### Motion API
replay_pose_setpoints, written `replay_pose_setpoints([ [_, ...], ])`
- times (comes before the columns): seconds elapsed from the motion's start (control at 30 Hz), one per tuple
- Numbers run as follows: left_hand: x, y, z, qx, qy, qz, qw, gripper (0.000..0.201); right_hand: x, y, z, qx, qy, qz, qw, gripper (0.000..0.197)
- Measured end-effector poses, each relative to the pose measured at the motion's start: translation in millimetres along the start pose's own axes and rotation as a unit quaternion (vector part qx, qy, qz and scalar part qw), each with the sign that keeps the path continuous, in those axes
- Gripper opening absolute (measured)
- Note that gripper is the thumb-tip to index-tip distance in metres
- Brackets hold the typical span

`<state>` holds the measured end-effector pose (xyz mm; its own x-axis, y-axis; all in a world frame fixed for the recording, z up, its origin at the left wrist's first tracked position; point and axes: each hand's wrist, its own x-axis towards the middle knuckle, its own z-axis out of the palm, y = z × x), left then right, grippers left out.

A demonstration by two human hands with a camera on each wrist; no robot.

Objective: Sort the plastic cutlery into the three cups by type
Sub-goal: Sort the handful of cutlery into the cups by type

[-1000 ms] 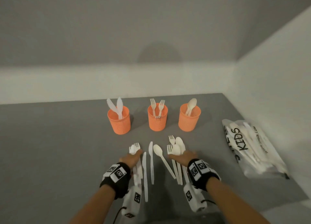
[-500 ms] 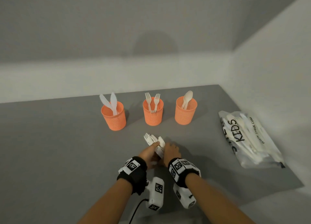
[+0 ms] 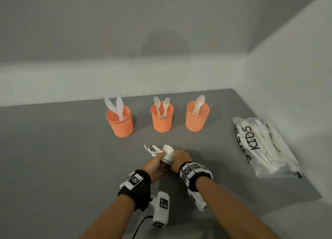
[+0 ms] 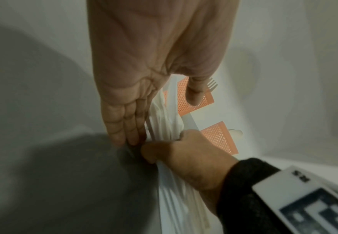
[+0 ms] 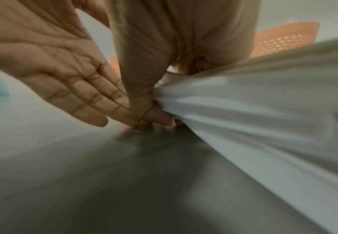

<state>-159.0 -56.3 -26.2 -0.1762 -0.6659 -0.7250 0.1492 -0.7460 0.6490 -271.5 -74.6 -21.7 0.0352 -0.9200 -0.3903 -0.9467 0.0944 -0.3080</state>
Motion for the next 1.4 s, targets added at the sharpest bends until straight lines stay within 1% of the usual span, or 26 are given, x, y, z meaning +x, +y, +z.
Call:
replay_pose_setpoints([
  [0.07, 0, -3, -4, -0.002, -0.016, 0.002, 1.0, 0.035, -2, 4, 0, 0.024, 0.002, -0.01, 1.0, 0.039],
  [0.1, 0, -5, -7, 0.001, -0.018, 0.005, 1.0, 0.034, -4, 7, -2, 0.055, 0.007, -0.013, 0.998, 0.044],
  [0.17, -3, -6, -9, -0.009, -0.018, 0.008, 1.0, 0.029, -8, 14, -11, 0.135, 0.023, -0.024, 0.99, 0.054],
  [0.2, -7, -6, -9, -0.017, -0.02, 0.007, 1.0, 0.027, -11, 17, -18, 0.185, 0.034, -0.035, 0.982, 0.057],
  [0.23, -9, -8, -10, -0.019, -0.024, 0.005, 1.0, 0.025, -14, 18, -25, 0.238, 0.05, -0.046, 0.969, 0.058],
  [0.27, -16, -2, -6, -0.019, -0.031, 0.011, 0.999, 0.024, -17, 18, -39, 0.296, 0.075, -0.06, 0.95, 0.056],
  [0.33, -18, -2, -2, -0.038, -0.044, 0.003, 0.998, 0.027, -22, 14, -51, 0.419, 0.107, -0.08, 0.898, 0.041],
  [0.4, -20, -3, 3, -0.055, -0.055, -0.013, 0.997, 0.036, -26, 6, -60, 0.484, 0.139, -0.086, 0.86, 0.025],
  [0.47, -23, -6, 9, -0.077, -0.069, -0.026, 0.994, 0.046, -32, -5, -65, 0.53, 0.162, -0.094, 0.827, 0.021],
  [0.53, -22, -7, 12, -0.101, -0.08, -0.032, 0.991, 0.055, -35, -14, -65, 0.564, 0.177, -0.102, 0.8, 0.015],
  [0.63, -21, -1, 18, -0.166, -0.072, -0.024, 0.983, 0.059, -37, -20, -58, 0.583, 0.185, -0.11, 0.783, 0.015],
  [0.7, -25, 9, 22, -0.188, -0.07, -0.007, 0.98, 0.057, -41, -23, -56, 0.595, 0.192, -0.116, 0.772, 0.024],
  [0.77, -28, 18, 27, -0.189, -0.075, 0.011, 0.979, 0.05, -43, -26, -54, 0.611, 0.203, -0.121, 0.756, 0.031],
  [0.87, -32, 26, 33, -0.175, -0.073, 0.035, 0.981, 0.041, -43, -31, -52, 0.633, 0.213, -0.121, 0.734, 0.029],
  [0.97, -40, 31, 36, -0.163, -0.084, 0.047, 0.982, 0.038, -43, -34, -49, 0.657, 0.186, -0.123, 0.721, 0.034],
  [1.03, -45, 32, 39, -0.161, -0.096, 0.061, 0.98, 0.034, -41, -33, -51, 0.652, 0.165, -0.124, 0.729, 0.037],
  [1.07, -47, 32, 40, -0.16, -0.097, 0.067, 0.98, 0.032, -39, -32, -53, 0.648, 0.155, -0.119, 0.736, 0.035],
  [1.13, -47, 32, 43, -0.134, -0.076, 0.077, 0.985, 0.034, -35, -27, -56, 0.642, 0.124, -0.099, 0.75, 0.027],
  [1.2, -45, 32, 44, -0.084, -0.047, 0.082, 0.992, 0.048, -30, -22, -55, 0.643, 0.067, -0.084, 0.758, 0.017],
  [1.23, -44, 32, 43, -0.059, -0.037, 0.082, 0.994, 0.051, -28, -20, -55, 0.648, 0.033, -0.081, 0.756, 0.01],
  [1.27, -43, 32, 41, -0.04, -0.032, 0.08, 0.995, 0.05, -27, -19, -54, 0.658, 0.004, -0.079, 0.749, 0.007],
  [1.33, -43, 30, 39, -0.018, -0.044, 0.074, 0.996, 0.046, -22, -17, -51, 0.676, -0.036, -0.074, 0.732, 0.018],
  [1.4, -45, 30, 37, -0.012, -0.063, 0.063, 0.996, 0.044, -20, -17, -49, 0.684, -0.056, -0.071, 0.724, 0.016],
])
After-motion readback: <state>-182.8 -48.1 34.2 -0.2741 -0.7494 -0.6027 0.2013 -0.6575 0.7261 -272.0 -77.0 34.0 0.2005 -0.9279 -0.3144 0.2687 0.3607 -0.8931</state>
